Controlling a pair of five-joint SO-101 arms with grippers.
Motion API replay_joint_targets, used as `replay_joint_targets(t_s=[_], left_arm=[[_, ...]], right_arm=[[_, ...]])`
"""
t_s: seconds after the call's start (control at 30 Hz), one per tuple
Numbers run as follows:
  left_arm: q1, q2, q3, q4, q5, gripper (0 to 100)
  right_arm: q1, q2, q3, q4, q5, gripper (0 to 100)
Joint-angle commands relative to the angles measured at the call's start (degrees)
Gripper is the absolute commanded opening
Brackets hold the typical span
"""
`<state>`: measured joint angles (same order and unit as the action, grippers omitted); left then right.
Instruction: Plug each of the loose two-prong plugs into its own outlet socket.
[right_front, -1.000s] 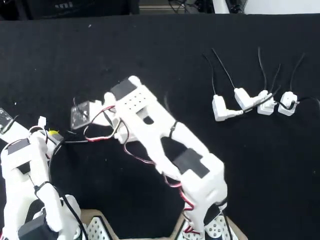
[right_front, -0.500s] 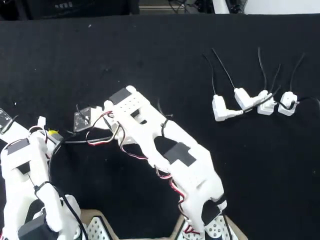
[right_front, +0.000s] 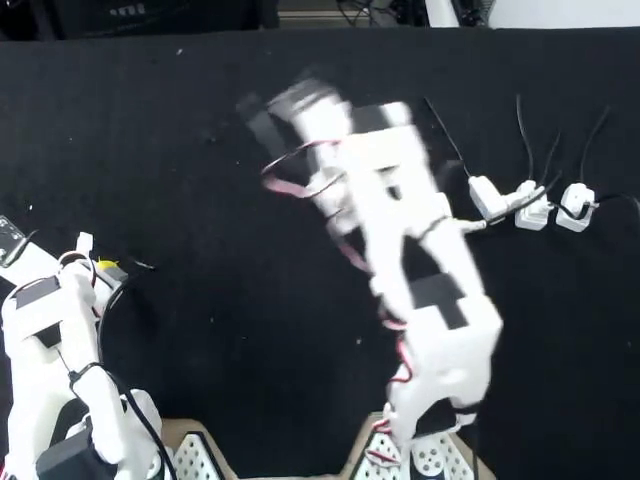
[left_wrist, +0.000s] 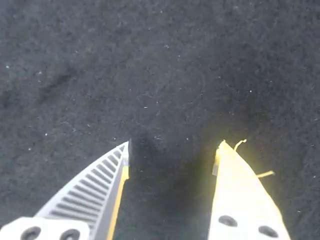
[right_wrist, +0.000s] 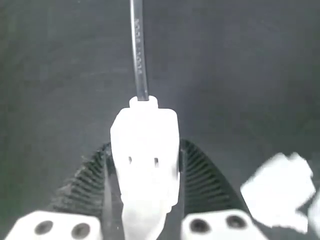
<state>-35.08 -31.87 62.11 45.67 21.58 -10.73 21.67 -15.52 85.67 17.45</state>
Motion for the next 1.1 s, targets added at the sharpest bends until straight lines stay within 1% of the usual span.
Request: replay_joint_targets(t_s=[0.0, 0.1, 0.23, 0.5, 0.63, 0.7, 0.73, 0.8, 0.9, 1.07], left_arm=[[0.75, -1.67, -3.56, -0.18, 0.18, 27], [0.75, -1.67, -3.56, -0.18, 0.18, 27], [0.75, -1.67, -3.47, -0.26, 0.18, 27], [0.75, -1.67, -3.21, -0.44, 0.26, 27], [0.75, -1.67, -3.21, -0.62, 0.26, 27], [0.75, -1.67, -3.21, -0.62, 0.26, 27], [0.75, -1.67, -3.21, -0.62, 0.26, 27], [0.75, -1.67, -3.21, -0.62, 0.26, 27], [0.75, -1.67, -3.30, -0.53, 0.26, 27], [0.75, -1.67, -3.30, -0.35, 0.26, 27]], right_arm=[[8.97, -2.15, -4.35, -0.88, -10.55, 1.1], [12.75, 2.24, -7.34, -0.62, -13.89, 1.1], [14.33, 8.66, -13.05, 0.70, -14.15, 1.1], [12.92, 18.24, -25.45, 8.97, -13.54, 1.1], [11.43, 20.70, -28.53, 12.22, -8.88, 1.1], [10.90, 21.41, -28.35, 14.24, -9.49, 1.1], [10.73, 21.67, -28.35, 14.77, -11.08, 1.1], [10.81, 21.93, -28.18, 14.95, -14.07, 1.1], [9.67, 21.58, -25.27, 13.36, -13.36, 1.2], [9.93, 21.58, -19.56, 5.45, -14.42, 1.2]])
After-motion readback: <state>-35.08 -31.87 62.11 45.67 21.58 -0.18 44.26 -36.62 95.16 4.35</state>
